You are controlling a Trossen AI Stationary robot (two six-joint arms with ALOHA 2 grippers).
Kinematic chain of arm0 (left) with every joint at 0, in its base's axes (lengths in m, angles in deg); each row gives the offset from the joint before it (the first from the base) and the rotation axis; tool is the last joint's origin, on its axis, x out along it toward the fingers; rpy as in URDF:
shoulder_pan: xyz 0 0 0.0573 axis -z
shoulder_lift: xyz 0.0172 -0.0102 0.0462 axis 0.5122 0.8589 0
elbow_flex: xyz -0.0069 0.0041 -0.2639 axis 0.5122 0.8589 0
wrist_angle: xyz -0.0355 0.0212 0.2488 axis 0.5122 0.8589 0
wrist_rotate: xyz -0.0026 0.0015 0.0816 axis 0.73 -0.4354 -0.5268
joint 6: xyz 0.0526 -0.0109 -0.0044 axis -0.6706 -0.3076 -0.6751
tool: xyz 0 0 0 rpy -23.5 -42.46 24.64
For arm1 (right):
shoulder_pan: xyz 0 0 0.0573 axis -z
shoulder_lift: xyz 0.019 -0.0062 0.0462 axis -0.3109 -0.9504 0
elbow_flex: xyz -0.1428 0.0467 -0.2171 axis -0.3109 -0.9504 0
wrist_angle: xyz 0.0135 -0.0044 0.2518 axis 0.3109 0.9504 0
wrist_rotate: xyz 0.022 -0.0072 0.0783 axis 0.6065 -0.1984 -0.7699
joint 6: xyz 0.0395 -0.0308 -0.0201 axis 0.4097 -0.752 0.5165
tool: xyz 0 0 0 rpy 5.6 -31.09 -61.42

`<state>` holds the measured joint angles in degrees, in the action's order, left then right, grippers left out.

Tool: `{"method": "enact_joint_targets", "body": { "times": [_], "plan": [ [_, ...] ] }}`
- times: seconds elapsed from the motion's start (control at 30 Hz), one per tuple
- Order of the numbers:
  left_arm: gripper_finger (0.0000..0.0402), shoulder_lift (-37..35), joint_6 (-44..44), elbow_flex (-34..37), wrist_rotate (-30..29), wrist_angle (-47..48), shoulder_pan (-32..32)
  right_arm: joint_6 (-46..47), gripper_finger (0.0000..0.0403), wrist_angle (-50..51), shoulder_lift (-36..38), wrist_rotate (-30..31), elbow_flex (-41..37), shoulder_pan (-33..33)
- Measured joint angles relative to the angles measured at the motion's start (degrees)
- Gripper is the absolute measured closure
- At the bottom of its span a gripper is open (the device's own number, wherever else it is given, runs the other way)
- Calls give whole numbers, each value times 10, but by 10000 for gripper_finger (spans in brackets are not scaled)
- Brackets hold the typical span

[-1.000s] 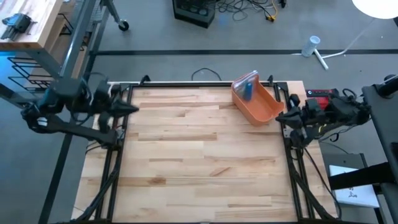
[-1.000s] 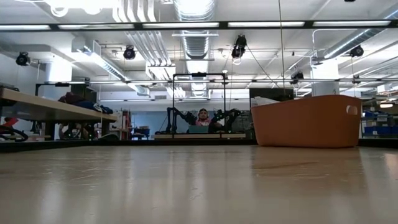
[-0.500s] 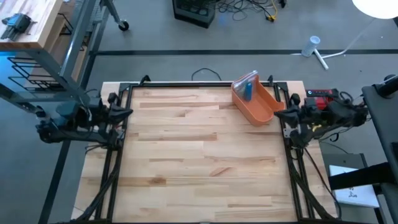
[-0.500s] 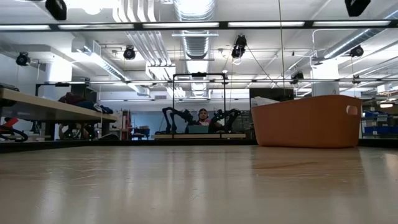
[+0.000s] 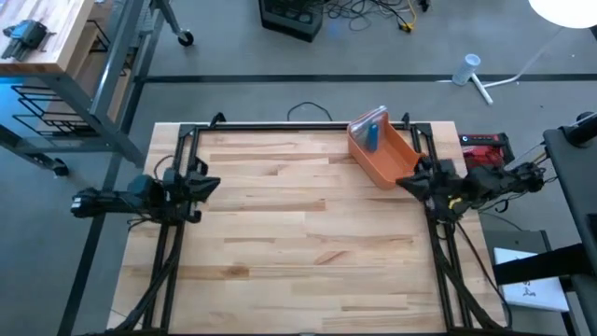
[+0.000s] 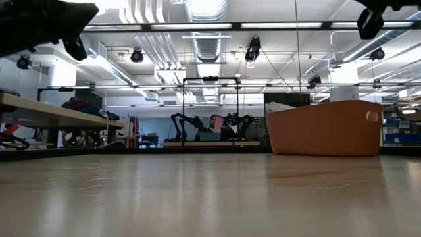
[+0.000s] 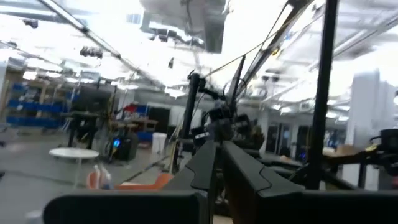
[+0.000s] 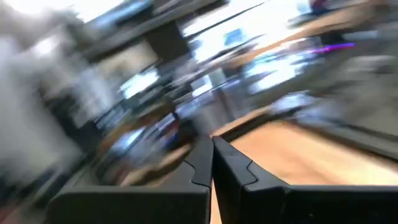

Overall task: Roll bandage
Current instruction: Return to Home Position

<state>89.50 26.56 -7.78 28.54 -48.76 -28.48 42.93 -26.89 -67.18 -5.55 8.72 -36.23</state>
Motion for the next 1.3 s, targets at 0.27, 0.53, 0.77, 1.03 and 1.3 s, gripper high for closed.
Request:
{"method": "enact_joint_targets", "body": {
  "times": [0.27,0.53,0.77,1.03,1.3],
  "plan": [
    [389,-10,6,38,-9,-22,0,-89,403,-33,117,-126,-59,29],
    [392,-10,52,46,-20,32,0,-60,403,-229,117,-208,-188,51],
    [378,-11,39,46,-49,44,-1,63,403,-259,109,-268,-256,121],
    [362,-12,34,46,-51,70,-1,16,403,-271,117,-362,-256,222],
    [354,2,40,46,-43,103,0,-171,403,-125,95,-364,-257,226]
  ]
}}
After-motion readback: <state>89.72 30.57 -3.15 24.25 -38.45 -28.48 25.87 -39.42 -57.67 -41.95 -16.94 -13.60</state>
